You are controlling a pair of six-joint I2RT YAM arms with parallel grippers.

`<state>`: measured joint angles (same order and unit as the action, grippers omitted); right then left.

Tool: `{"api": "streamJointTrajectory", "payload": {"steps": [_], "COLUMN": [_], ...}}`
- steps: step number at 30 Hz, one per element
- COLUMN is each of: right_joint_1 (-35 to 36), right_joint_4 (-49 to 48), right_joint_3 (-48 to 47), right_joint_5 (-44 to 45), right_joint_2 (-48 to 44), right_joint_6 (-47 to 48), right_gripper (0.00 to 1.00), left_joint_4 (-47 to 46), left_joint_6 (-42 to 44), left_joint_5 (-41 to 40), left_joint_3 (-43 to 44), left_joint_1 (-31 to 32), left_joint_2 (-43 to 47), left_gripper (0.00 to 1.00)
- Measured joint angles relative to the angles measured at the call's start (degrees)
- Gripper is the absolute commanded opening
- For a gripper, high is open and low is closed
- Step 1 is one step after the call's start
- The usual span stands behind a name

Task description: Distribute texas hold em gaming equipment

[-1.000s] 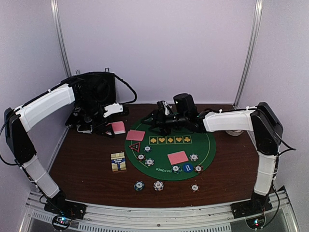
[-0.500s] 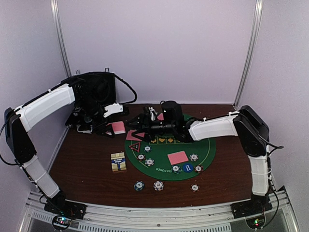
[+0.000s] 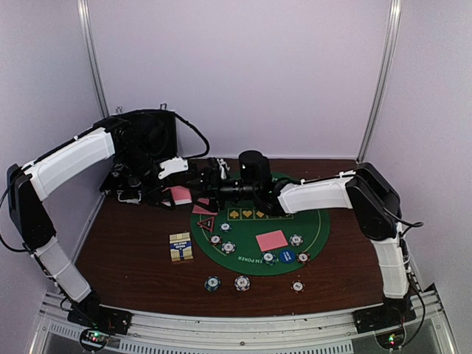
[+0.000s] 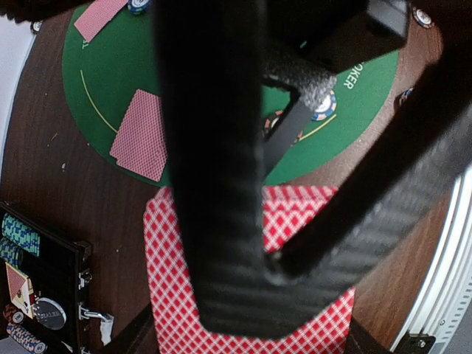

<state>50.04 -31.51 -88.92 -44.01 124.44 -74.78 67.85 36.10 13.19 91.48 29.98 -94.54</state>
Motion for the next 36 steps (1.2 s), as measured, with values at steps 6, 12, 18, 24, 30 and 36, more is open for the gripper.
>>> {"api": "streamJointTrajectory", "payload": {"steps": [6, 12, 18, 24, 30, 36], "right_joint_1": [1.18, 1.73, 1.73, 1.46, 0.63, -0.35], "right_joint_4": [-0.17, 0.15, 2.67, 6.8, 7.43, 7.54], "right_joint_3": [-2.49, -5.7, -8.66, -9.31, -8.59, -6.38], "right_joint_5": [-1.05, -1.62, -1.97, -2.05, -2.1, -2.32], "right_joint_2": [3.21, 5.29, 6.43, 6.51, 6.25, 4.48], "right_joint_6": [-1.46, -1.99, -1.9, -1.01, 0.26, 1.73], "right_gripper": [0.75, 0.73, 0.69, 0.65, 0.6, 0.53], "left_joint_4": [-0.02, -0.02, -0.02, -0.02, 0.02, -0.04], "left_joint_6": [0.0, 0.0, 0.0, 0.0, 0.0, 0.0], "left_joint_5": [0.09, 0.5, 0.76, 0.81, 0.87, 0.87], "left_joint_3": [0.15, 0.15, 0.15, 0.15, 0.15, 0.13], "left_joint_1": [0.0, 0.0, 0.0, 0.0, 0.0, 0.0], "left_joint_2": [-0.02, -0.02, -0.02, -0.02, -0.07, -0.31], "left_gripper": [0.0, 0.0, 0.0, 0.0, 0.0, 0.0]}}
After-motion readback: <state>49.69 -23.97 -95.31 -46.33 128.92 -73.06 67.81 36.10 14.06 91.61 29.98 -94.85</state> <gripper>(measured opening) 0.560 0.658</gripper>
